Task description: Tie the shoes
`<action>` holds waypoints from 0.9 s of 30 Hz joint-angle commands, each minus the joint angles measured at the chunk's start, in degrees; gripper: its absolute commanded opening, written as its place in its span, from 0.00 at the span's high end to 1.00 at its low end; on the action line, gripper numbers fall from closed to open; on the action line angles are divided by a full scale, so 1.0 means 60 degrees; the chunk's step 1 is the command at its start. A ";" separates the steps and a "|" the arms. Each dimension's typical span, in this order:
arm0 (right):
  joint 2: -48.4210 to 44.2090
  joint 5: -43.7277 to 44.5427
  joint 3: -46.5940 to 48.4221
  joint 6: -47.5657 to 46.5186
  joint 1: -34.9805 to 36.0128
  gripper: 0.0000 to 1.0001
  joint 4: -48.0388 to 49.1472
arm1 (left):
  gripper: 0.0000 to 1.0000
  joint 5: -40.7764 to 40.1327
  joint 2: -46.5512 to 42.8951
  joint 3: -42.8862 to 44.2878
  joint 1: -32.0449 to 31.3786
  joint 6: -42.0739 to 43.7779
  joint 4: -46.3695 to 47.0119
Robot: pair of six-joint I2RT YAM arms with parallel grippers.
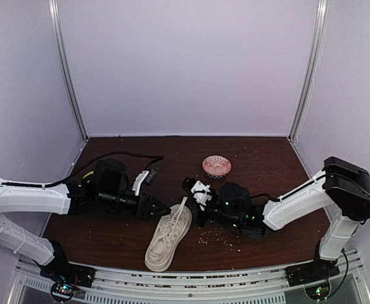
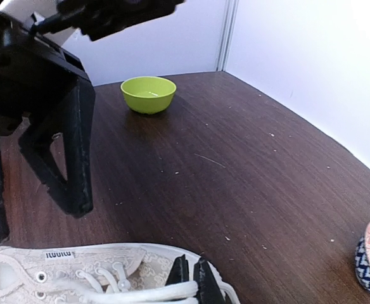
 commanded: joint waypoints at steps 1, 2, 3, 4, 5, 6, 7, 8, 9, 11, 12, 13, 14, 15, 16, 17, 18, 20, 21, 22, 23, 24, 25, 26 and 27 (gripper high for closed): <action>-0.1367 0.0696 -0.0237 -0.0288 0.0002 1.00 -0.2009 | 0.34 -0.1914 -0.0604 -0.0884 -0.0031 -0.0145 -0.0223; -0.1521 0.0658 -0.0171 -0.0253 0.0005 1.00 -0.2624 | 0.31 -0.2043 -0.0647 -0.1033 -0.0037 -0.0255 -0.0268; -0.1599 0.0656 -0.0095 -0.0139 0.0014 1.00 -0.3096 | 0.29 -0.2024 -0.0677 -0.1303 -0.0036 -0.0375 -0.0178; -0.1658 0.0658 -0.0053 0.0022 0.0014 1.00 -0.3500 | 0.28 -0.1875 -0.0705 -0.1682 -0.0040 -0.0573 0.0047; -0.1704 0.0677 -0.0004 0.0235 0.0014 1.00 -0.3894 | 0.27 -0.1681 -0.0732 -0.1944 -0.0035 -0.0776 0.0333; -0.1743 0.0734 0.0108 0.0448 0.0028 1.00 -0.4299 | 0.26 -0.1479 -0.0760 -0.2213 -0.0072 -0.0990 0.0642; -0.1788 0.0781 0.0218 0.0689 0.0030 1.00 -0.4804 | 0.26 -0.1278 -0.0789 -0.2432 -0.0134 -0.1203 0.0988; -0.1850 0.0798 0.0323 0.0869 0.0050 1.00 -0.5437 | 0.26 -0.1125 -0.0831 -0.2602 -0.0226 -0.1336 0.1244; -0.1942 0.0835 0.0393 0.1034 0.0088 1.00 -0.5806 | 0.26 -0.1042 -0.0893 -0.2708 -0.0356 -0.1419 0.1367; -0.2208 0.0947 0.0393 0.1292 0.0198 1.00 -0.6315 | 0.26 -0.0977 -0.0970 -0.2806 -0.0596 -0.1474 0.1356; -0.2369 0.1039 0.0367 0.1433 0.0251 1.00 -0.6515 | 0.26 -0.0893 -0.0978 -0.2858 -0.0679 -0.1535 0.1383; -0.2518 0.1035 0.0353 0.1568 0.0292 1.00 -0.6710 | 0.26 -0.0762 -0.0926 -0.2928 -0.0730 -0.1625 0.1495; -0.2665 0.0995 0.0331 0.1713 0.0339 1.00 -0.6859 | 0.26 -0.0542 -0.0817 -0.3006 -0.0798 -0.1744 0.1688; -0.2798 0.0909 0.0306 0.1869 0.0380 0.97 -0.6971 | 0.26 -0.0333 -0.0673 -0.3086 -0.0915 -0.1930 0.1954; -0.2892 0.0856 0.0272 0.2073 0.0437 0.95 -0.7044 | 0.26 -0.0174 -0.0503 -0.3153 -0.1050 -0.2039 0.2223; -0.2968 0.0787 0.0218 0.2201 0.0521 0.93 -0.7073 | 0.26 -0.0011 -0.0319 -0.3170 -0.1241 -0.2155 0.2469; -0.3006 0.0753 0.0153 0.2334 0.0586 0.92 -0.7077 | 0.26 0.0050 -0.0109 -0.3141 -0.1452 -0.2241 0.2691; -0.3038 0.0746 0.0041 0.2540 0.0762 0.91 -0.7027 | 0.26 0.0085 0.0327 -0.2933 -0.1904 -0.2387 0.3079; -0.3035 0.0781 0.0023 0.2613 0.0836 0.91 -0.6981 | 0.26 0.0076 0.0543 -0.2791 -0.2104 -0.2429 0.3225; -0.3002 0.0846 0.0009 0.2697 0.0905 0.92 -0.6955 | 0.26 0.0024 0.0683 -0.2580 -0.2265 -0.2440 0.3279; -0.2983 0.0944 0.0021 0.2761 0.0964 0.91 -0.6937 | 0.26 -0.0098 0.0739 -0.2472 -0.2338 -0.2401 0.3215; -0.2961 0.1040 0.0038 0.2825 0.1009 0.92 -0.6931 | 0.26 -0.0265 0.0669 -0.2395 -0.2354 -0.2332 0.3062; -0.2958 0.1191 0.0046 0.2905 0.1055 0.92 -0.6911 | 0.26 -0.0528 0.0507 -0.2304 -0.2356 -0.2162 0.2739; -0.3004 0.1335 0.0035 0.3010 0.1063 0.91 -0.6908 | 0.26 -0.0868 0.0269 -0.2176 -0.2346 -0.1912 0.2230; -0.3077 0.1534 -0.0011 0.3118 0.1062 0.89 -0.6907 | 0.26 -0.1273 -0.0006 -0.1999 -0.2342 -0.1665 0.1622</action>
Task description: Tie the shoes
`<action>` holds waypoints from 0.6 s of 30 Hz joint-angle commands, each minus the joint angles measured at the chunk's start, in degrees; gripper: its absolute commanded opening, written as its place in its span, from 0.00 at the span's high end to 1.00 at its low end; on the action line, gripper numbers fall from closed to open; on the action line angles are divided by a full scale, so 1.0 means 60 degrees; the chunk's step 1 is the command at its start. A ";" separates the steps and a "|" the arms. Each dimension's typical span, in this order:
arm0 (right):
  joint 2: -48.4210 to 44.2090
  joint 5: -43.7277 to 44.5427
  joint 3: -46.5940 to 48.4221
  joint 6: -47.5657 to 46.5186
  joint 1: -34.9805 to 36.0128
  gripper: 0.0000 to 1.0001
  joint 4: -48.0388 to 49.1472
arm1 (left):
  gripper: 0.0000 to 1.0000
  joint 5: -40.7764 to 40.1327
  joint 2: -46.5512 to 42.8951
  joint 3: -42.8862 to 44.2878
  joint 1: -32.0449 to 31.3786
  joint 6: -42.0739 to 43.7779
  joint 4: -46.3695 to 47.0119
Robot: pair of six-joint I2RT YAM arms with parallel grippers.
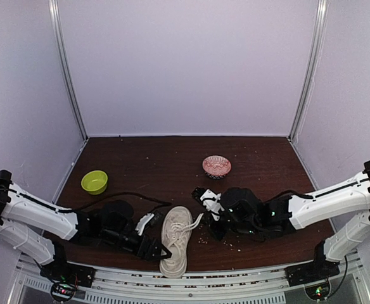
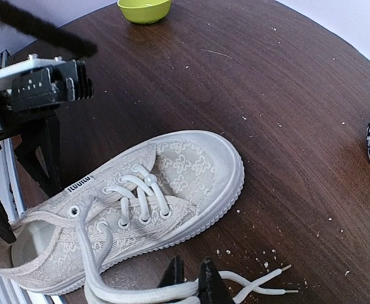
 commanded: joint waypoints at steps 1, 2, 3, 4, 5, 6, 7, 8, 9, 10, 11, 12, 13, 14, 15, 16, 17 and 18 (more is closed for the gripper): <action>-0.0272 0.0888 -0.0229 0.0703 0.0102 0.86 -0.0083 | 0.25 -0.1206 -0.0902 0.0844 -0.0098 0.0801 -0.1282; -0.0431 0.1067 -0.0339 0.0804 0.0099 0.83 -0.0037 | 0.25 -0.1619 -0.1179 0.1063 -0.0091 0.1025 -0.1970; -0.0636 0.1281 -0.0492 0.0923 0.0101 0.79 0.0033 | 0.24 -0.2012 -0.1455 0.1264 -0.0066 0.1247 -0.2658; -0.0841 0.1548 -0.0647 0.1100 0.0103 0.74 0.0082 | 0.23 -0.2357 -0.1733 0.1440 -0.0010 0.1477 -0.3362; -0.1130 0.1880 -0.0842 0.1280 0.0095 0.69 0.0132 | 0.21 -0.2648 -0.1968 0.1588 0.0098 0.1618 -0.3730; -0.1432 0.2161 -0.1044 0.1431 0.0078 0.64 0.0182 | 0.20 -0.2790 -0.2176 0.1693 0.0238 0.1755 -0.3962; -0.1754 0.2449 -0.1280 0.1592 0.0072 0.59 0.0211 | 0.20 -0.2826 -0.2340 0.1783 0.0404 0.1891 -0.4046; -0.2096 0.2780 -0.1485 0.1801 0.0042 0.55 0.0234 | 0.19 -0.2778 -0.2408 0.1896 0.0563 0.2047 -0.4084; -0.2393 0.3045 -0.1743 0.2016 0.0020 0.51 0.0261 | 0.19 -0.2708 -0.2382 0.2050 0.0701 0.2241 -0.4102; -0.2698 0.3197 -0.1973 0.2198 -0.0037 0.49 0.0303 | 0.20 -0.2587 -0.2259 0.2276 0.0808 0.2424 -0.4115; -0.2928 0.3260 -0.2196 0.2453 -0.0150 0.46 0.0336 | 0.21 -0.2442 -0.2066 0.2518 0.0892 0.2647 -0.4155; -0.3129 0.3266 -0.2385 0.2670 -0.0284 0.45 0.0321 | 0.22 -0.2290 -0.1786 0.2854 0.0930 0.2854 -0.4217; -0.3291 0.3228 -0.2535 0.2972 -0.0433 0.43 0.0232 | 0.24 -0.2138 -0.1473 0.3213 0.0953 0.3047 -0.4270; -0.3394 0.3097 -0.2678 0.3263 -0.0592 0.42 0.0127 | 0.26 -0.1948 -0.1095 0.3569 0.0969 0.3234 -0.4323; -0.3484 0.2870 -0.2797 0.3493 -0.0755 0.40 0.0072 | 0.28 -0.1736 -0.0736 0.3962 0.0971 0.3409 -0.4404; -0.3541 0.2574 -0.2932 0.3679 -0.0898 0.39 0.0102 | 0.30 -0.1528 -0.0299 0.4355 0.0971 0.3603 -0.4552; -0.3575 0.2305 -0.3057 0.3823 -0.1015 0.38 0.0180 | 0.33 -0.1356 0.0264 0.4935 0.0971 0.3840 -0.4794; -0.3574 0.2106 -0.3168 0.3944 -0.1081 0.37 0.0298 | 0.36 -0.1228 0.0673 0.5374 0.0971 0.4074 -0.5069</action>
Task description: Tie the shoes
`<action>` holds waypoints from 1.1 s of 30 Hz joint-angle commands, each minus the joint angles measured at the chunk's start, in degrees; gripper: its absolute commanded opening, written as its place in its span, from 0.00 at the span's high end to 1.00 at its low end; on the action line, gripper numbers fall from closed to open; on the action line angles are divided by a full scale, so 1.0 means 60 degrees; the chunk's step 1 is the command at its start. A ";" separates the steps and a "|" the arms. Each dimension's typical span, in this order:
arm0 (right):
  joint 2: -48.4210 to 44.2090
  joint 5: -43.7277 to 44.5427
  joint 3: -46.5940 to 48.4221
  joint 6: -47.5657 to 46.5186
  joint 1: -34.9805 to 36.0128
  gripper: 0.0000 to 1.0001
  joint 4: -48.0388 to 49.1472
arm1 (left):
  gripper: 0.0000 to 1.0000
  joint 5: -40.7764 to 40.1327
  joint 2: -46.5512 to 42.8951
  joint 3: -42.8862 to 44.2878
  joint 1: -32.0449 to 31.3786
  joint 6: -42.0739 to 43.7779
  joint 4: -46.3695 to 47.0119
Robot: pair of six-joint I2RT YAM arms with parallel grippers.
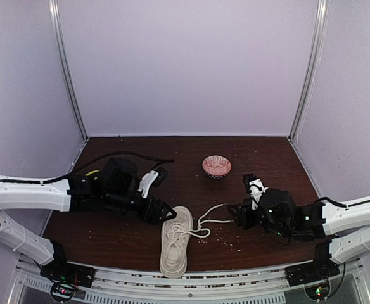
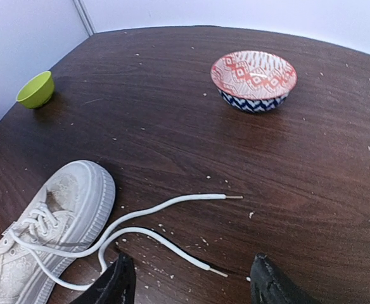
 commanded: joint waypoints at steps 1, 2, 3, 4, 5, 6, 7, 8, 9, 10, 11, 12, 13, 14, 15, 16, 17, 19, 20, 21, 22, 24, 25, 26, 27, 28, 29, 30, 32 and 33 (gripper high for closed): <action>-0.0106 -0.0496 -0.0514 0.1144 -0.0377 0.37 0.0197 | 0.41 0.0803 0.1692 0.1906 0.0035 0.1442 -0.1053; -0.0026 -0.0490 -0.0547 0.1264 -0.0428 0.36 0.0184 | 0.44 0.0823 0.2021 0.2251 0.0035 0.1619 -0.1316; 0.0079 -0.0427 -0.0551 0.1420 -0.0511 0.36 0.0046 | 0.46 0.0826 0.2278 0.2540 0.0035 0.1756 -0.1558; 0.0184 -0.0366 -0.0498 0.1535 -0.0571 0.37 -0.0153 | 0.47 0.0824 0.2506 0.2763 0.0035 0.1839 -0.1716; 0.0298 -0.0314 -0.0413 0.1582 -0.0611 0.38 -0.0339 | 0.47 0.0839 0.2648 0.2932 0.0035 0.1881 -0.1822; 0.0415 -0.0238 -0.0298 0.1625 -0.0631 0.39 -0.0636 | 0.47 0.0843 0.2761 0.3046 0.0035 0.1880 -0.1852; 0.0557 -0.0192 -0.0127 0.1657 -0.0633 0.39 -0.0832 | 0.47 0.0775 0.2792 0.3097 0.0035 0.1829 -0.1828; 0.0702 -0.0179 -0.0011 0.1696 -0.0637 0.40 -0.0988 | 0.47 0.0625 0.2800 0.3109 0.0035 0.1757 -0.1759; 0.0881 -0.0196 0.0122 0.1734 -0.0647 0.40 -0.1099 | 0.47 0.0393 0.2791 0.3123 0.0035 0.1667 -0.1705; 0.1066 -0.0249 0.0271 0.1781 -0.0648 0.40 -0.1212 | 0.47 0.0038 0.2765 0.3134 0.0035 0.1566 -0.1693; 0.1239 -0.0312 0.0405 0.1873 -0.0657 0.40 -0.1363 | 0.47 -0.0331 0.2734 0.3137 0.0035 0.1411 -0.1684; 0.1437 -0.0449 0.0535 0.1963 -0.0693 0.41 -0.1459 | 0.45 -0.0730 0.2666 0.3097 0.0028 0.1267 -0.1633; 0.1606 -0.0693 0.0624 0.2009 -0.0769 0.42 -0.1476 | 0.44 -0.1064 0.2542 0.2988 0.0003 0.1093 -0.1413; 0.1774 -0.0926 0.0689 0.2044 -0.0826 0.42 -0.1457 | 0.43 -0.1305 0.2345 0.2810 -0.0038 0.0971 -0.1088; 0.1928 -0.1168 0.0728 0.2063 -0.0894 0.43 -0.1403 | 0.43 -0.1489 0.2145 0.2602 -0.0058 0.0844 -0.0662; 0.2112 -0.1401 0.0745 0.2035 -0.0972 0.44 -0.1290 | 0.43 -0.1631 0.1992 0.2459 -0.0063 0.0740 -0.0356; 0.2269 -0.1621 0.0775 0.1965 -0.1024 0.45 -0.1217 | 0.42 -0.1869 0.1887 0.2414 -0.0061 0.0674 -0.0231; 0.2564 -0.2045 0.0929 0.1617 -0.1115 0.47 -0.1194 | 0.42 -0.2270 0.1799 0.2519 -0.0055 0.0586 -0.0381; 0.2712 -0.2172 0.1100 0.1387 -0.1142 0.48 -0.1392 | 0.42 -0.2597 0.1743 0.2586 -0.0084 0.0515 -0.0513; 0.2833 -0.2274 0.1279 0.1168 -0.1188 0.50 -0.1655 | 0.41 -0.3055 0.1568 0.2507 -0.0165 0.0455 -0.0480; 0.2931 -0.2395 0.1413 0.0928 -0.1210 0.51 -0.1801 | 0.38 -0.3470 0.1293 0.2250 -0.0270 0.0461 -0.0238; 0.3036 -0.2602 0.1559 0.0418 -0.1305 0.51 -0.1974 | 0.30 -0.4144 0.0641 0.1662 -0.0333 0.0395 0.0382; 0.3097 -0.2641 0.1646 0.0249 -0.1338 0.51 -0.2092 | 0.27 -0.4591 0.0258 0.1444 -0.0331 0.0338 0.0405; 0.3125 -0.2644 0.1734 0.0083 -0.1370 0.51 -0.2260 | 0.24 -0.4912 0.0029 0.1259 -0.0324 0.0316 0.0349; 0.3146 -0.2597 0.1833 -0.0061 -0.1407 0.51 -0.2462 | 0.20 -0.5070 -0.0177 0.1171 -0.0299 0.0370 0.0313; 0.3160 -0.2549 0.1918 -0.0179 -0.1444 0.50 -0.2583 | 0.14 -0.5097 -0.0333 0.1099 -0.0270 0.0437 0.0284; 0.3171 -0.2513 0.1965 -0.0313 -0.1504 0.50 -0.2694 | 0.08 -0.5094 -0.0449 0.1046 -0.0234 0.0475 0.0242; 0.3191 -0.2525 0.2047 -0.0454 -0.1570 0.49 -0.2744 | 0.03 -0.5101 -0.0559 0.0970 -0.0159 0.0441 0.0199; 0.3327 -0.2624 0.2216 -0.0756 -0.1720 0.49 -0.2850 | 0.02 -0.5070 -0.0790 0.0692 0.0041 0.0250 0.0264; 0.3443 -0.2669 0.2358 -0.0889 -0.1798 0.49 -0.2963 | 0.02 -0.5104 -0.0922 0.0477 0.0177 0.0021 0.0339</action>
